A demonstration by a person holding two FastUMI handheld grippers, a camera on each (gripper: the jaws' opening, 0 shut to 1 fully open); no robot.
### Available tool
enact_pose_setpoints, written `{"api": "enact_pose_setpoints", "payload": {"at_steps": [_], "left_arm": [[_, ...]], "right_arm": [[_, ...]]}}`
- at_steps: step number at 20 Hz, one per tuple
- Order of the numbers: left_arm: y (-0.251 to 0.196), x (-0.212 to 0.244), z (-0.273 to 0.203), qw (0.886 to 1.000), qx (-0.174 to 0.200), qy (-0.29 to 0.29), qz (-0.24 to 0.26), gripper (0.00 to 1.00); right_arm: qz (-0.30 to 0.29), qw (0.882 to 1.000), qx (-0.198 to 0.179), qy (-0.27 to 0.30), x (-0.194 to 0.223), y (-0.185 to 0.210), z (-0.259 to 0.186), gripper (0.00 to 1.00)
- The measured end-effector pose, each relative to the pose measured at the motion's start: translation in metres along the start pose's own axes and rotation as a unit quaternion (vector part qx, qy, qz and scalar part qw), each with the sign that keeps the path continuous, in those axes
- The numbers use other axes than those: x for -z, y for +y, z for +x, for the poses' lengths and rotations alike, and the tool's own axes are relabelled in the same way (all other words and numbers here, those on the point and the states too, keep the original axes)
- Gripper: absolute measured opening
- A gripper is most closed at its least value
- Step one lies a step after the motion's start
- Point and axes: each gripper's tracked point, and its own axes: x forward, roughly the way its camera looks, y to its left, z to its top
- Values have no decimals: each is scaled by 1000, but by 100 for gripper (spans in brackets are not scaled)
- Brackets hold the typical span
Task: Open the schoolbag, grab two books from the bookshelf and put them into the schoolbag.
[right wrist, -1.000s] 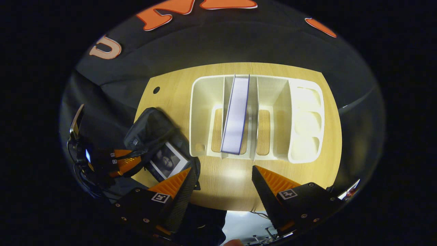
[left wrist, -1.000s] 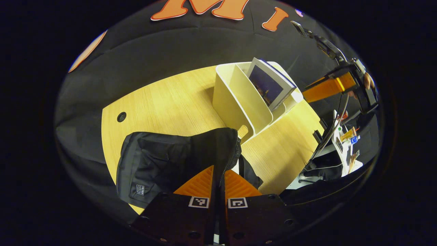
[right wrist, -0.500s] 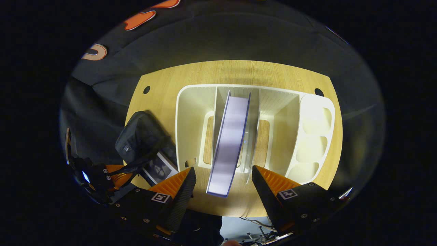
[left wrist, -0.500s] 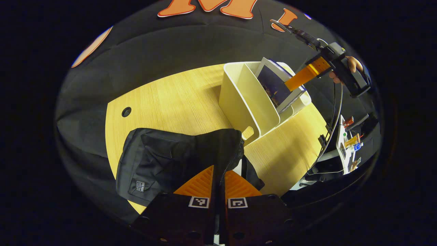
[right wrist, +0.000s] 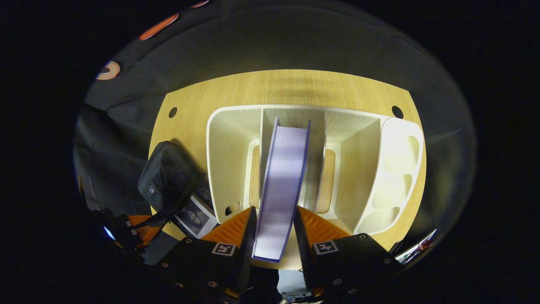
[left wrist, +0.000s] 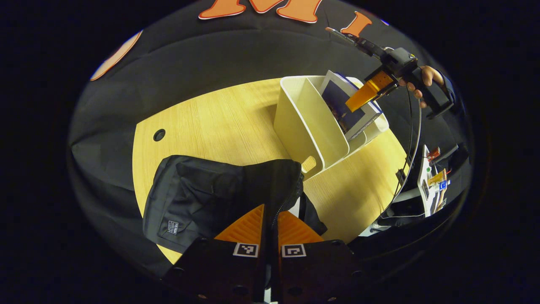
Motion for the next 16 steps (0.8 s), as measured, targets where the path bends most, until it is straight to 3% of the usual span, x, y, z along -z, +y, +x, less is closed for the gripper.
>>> {"api": "enact_pose_setpoints", "payload": {"at_steps": [4,8,9,10,16], "left_arm": [[-1,0,-2,1000,3,-5,3,6],[0,2,-4,1000,15,-12,12,6],[1,2,-6,1000,18,-15,15,6],[2,3,-6,999,22,-16,19,6],[1,5,-8,997,41,-22,65,6]], "right_arm": [[16,999,35,-8,5,-13,-4,37],[30,999,38,-13,30,-13,-18,34],[30,999,41,-15,39,-11,-20,26],[32,998,44,-16,48,-10,-23,33],[63,996,54,-31,111,-2,-46,33]]}}
